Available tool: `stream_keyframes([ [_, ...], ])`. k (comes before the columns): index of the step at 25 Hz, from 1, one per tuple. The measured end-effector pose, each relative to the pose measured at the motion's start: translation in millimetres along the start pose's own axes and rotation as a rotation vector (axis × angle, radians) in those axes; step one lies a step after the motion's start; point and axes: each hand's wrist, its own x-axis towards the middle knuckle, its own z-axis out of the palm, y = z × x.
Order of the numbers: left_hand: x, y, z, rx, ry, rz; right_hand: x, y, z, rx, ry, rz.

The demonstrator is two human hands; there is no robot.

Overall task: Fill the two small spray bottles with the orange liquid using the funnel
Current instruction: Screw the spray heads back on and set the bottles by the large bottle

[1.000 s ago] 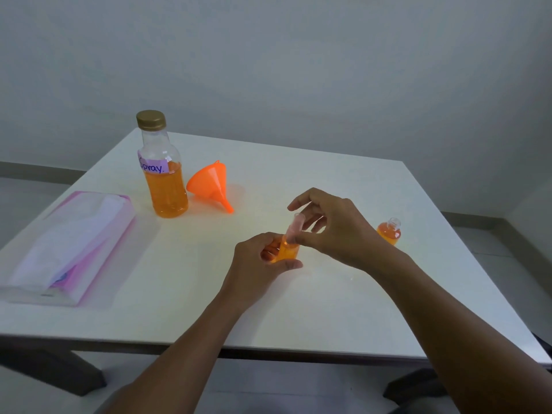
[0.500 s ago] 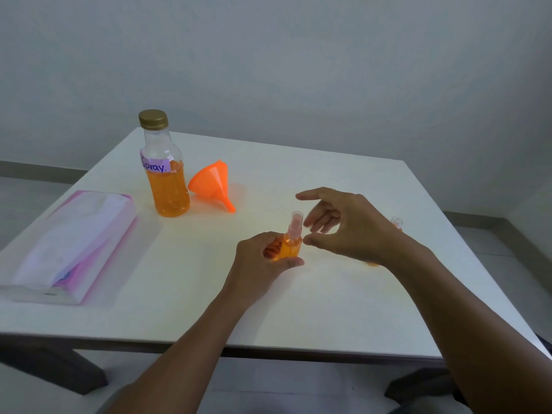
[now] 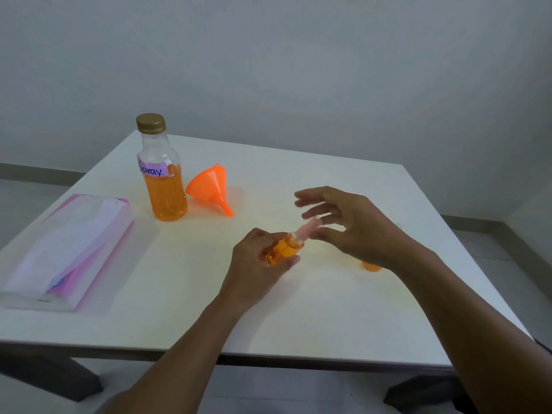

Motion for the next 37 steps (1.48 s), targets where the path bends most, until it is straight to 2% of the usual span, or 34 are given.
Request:
stream_keyframes([
  [2, 0, 0, -1, 0.023, -0.012, 0.043, 1, -3, 2, -0.056, 0.018, 0.014],
  [5, 2, -2, -5, 0.014, -0.021, 0.08, 2, -3, 1, -0.137, 0.025, 0.174],
  [9, 6, -4, -10, -0.002, -0.027, 0.091, 1, 3, 6, -0.056, -0.04, 0.02],
  [12, 7, -6, -13, 0.019, -0.032, 0.096, 5, -1, 11, -0.027, 0.004, 0.176],
  [15, 9, -7, -14, 0.025, -0.028, 0.112, 6, -2, 7, -0.095, -0.013, 0.098],
  [17, 9, -8, -15, 0.03, -0.036, 0.116, 6, 1, 7, -0.057, -0.02, 0.06],
  [22, 4, -6, -10, 0.059, -0.09, 0.152, 12, -3, 15, -0.111, -0.003, 0.31],
  [27, 6, -4, -11, 0.015, -0.067, 0.111, 6, 1, -1, -0.108, -0.087, 0.149],
  [31, 5, -3, -8, 0.032, -0.069, 0.129, 5, 0, 13, -0.189, -0.027, 0.145],
  [37, 1, 1, 1, 0.2, 0.083, 0.271, 3, 0, 20, -0.204, 0.045, 0.17],
])
